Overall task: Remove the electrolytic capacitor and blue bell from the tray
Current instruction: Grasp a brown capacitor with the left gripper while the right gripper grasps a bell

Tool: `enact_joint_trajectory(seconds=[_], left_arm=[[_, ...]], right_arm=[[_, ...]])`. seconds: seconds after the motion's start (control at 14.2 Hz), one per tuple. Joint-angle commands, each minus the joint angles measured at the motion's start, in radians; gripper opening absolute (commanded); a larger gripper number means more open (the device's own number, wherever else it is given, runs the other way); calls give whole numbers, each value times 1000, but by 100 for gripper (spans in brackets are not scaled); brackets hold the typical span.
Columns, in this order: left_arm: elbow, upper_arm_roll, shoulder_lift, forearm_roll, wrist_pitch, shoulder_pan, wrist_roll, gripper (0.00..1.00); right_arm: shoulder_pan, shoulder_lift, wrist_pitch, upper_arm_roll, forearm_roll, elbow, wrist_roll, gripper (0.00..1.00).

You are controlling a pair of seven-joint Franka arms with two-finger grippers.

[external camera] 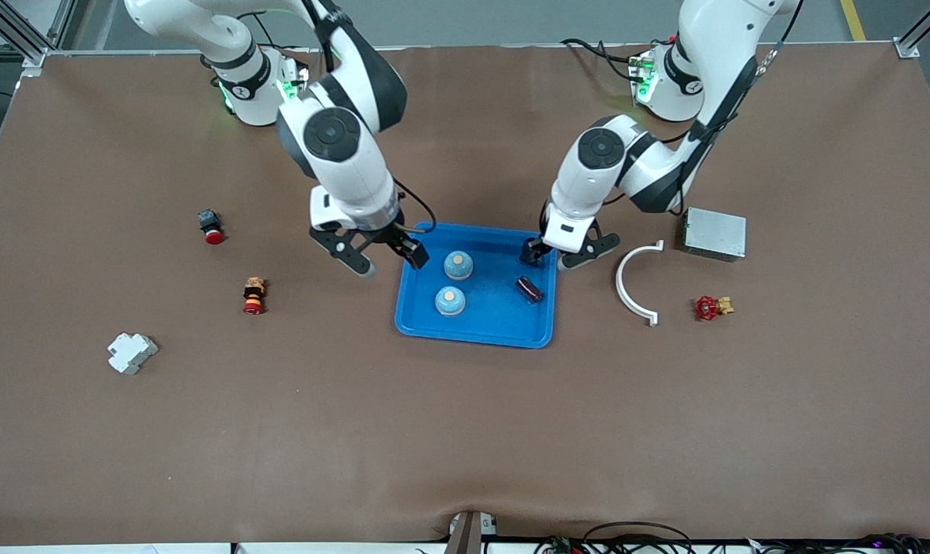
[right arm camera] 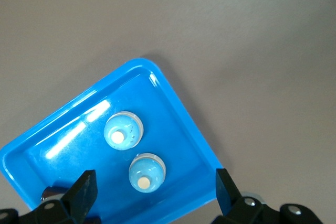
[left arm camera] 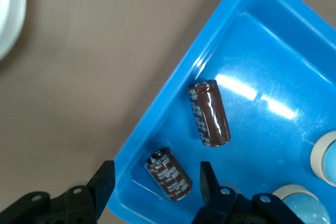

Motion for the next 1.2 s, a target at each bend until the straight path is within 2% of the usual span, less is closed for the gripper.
enact_joint_trajectory(seconds=[0.0, 0.21, 0.42, 0.49, 0.56, 0.63, 0.85, 1.13], left_arm=[[63, 0, 72, 102, 3, -21, -207, 71], [60, 3, 100, 154, -3, -41, -291, 68], [64, 4, 124, 154, -3, -38, -322, 63], [66, 6, 137, 154, -3, -42, -325, 59], [64, 6, 143, 154, -3, -41, -325, 43], [64, 6, 143, 154, -3, -41, -328, 0], [64, 6, 108, 156, -15, -33, -350, 0], [159, -4, 17, 131, -206, -18, -353, 0]], right_arm=[[24, 125, -5, -16, -10, 127, 50, 100], [27, 219, 17, -16, -10, 196, 59, 100], [50, 280, 96, -19, -31, 204, 105, 100], [60, 293, 106, -18, -31, 202, 111, 100], [76, 305, 107, -19, -31, 202, 122, 100], [93, 314, 117, -19, -33, 196, 127, 100], [120, 331, 147, -19, -30, 189, 153, 100], [160, 342, 156, -21, -31, 173, 156, 100]])
